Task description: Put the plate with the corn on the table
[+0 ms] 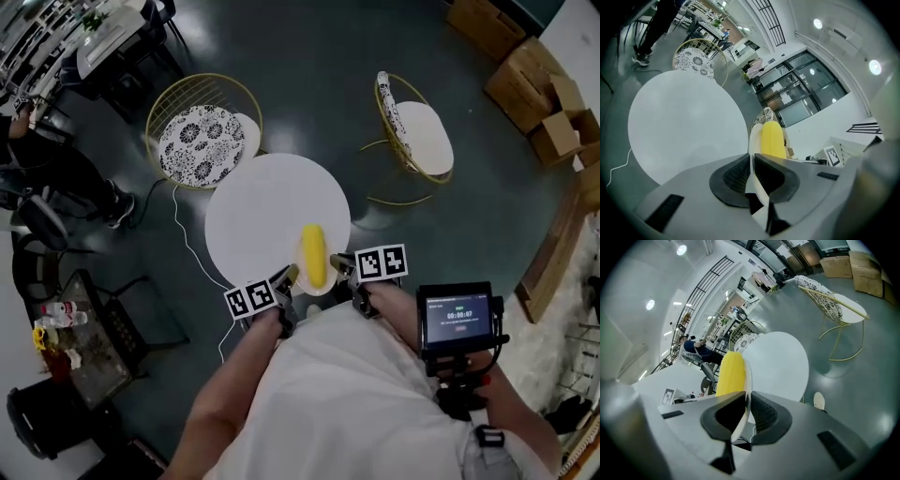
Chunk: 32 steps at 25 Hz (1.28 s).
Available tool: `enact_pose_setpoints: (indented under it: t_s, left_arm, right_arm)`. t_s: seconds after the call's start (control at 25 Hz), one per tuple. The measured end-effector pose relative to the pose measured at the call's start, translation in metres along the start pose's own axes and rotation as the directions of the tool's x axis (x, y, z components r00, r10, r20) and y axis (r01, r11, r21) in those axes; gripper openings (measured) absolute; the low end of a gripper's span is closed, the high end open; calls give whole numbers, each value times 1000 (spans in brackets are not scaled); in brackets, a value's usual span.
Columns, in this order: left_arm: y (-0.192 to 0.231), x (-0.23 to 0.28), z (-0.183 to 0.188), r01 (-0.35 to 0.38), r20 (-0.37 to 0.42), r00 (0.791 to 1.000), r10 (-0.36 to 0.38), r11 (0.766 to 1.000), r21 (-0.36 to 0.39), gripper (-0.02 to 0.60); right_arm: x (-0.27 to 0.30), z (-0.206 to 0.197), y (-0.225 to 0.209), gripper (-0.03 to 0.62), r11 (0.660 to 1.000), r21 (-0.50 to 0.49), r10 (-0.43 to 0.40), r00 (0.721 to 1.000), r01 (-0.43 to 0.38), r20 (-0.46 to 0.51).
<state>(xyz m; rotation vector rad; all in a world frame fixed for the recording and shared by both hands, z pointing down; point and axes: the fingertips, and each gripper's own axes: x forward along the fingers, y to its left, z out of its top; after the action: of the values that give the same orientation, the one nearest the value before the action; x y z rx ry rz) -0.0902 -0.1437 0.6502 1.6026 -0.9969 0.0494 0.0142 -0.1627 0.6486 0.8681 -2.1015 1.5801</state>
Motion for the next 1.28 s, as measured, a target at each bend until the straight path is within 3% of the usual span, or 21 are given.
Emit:
enact_pose_setpoints:
  t_s: [0.2, 0.68, 1.28]
  left_arm:
    - [2, 14, 15, -25, 7, 1000, 25, 1000, 1, 34]
    - [28, 55, 36, -94, 2, 996, 94, 992, -79, 34]
    - [19, 68, 24, -118, 60, 990, 126, 986, -116, 34]
  right_arm:
    - [10, 19, -8, 44, 1000, -16, 13, 999, -13, -39]
    - [47, 53, -42, 44, 999, -27, 32, 988, -37, -153]
    - [39, 61, -55, 44, 992, -104, 41, 973, -66, -225]
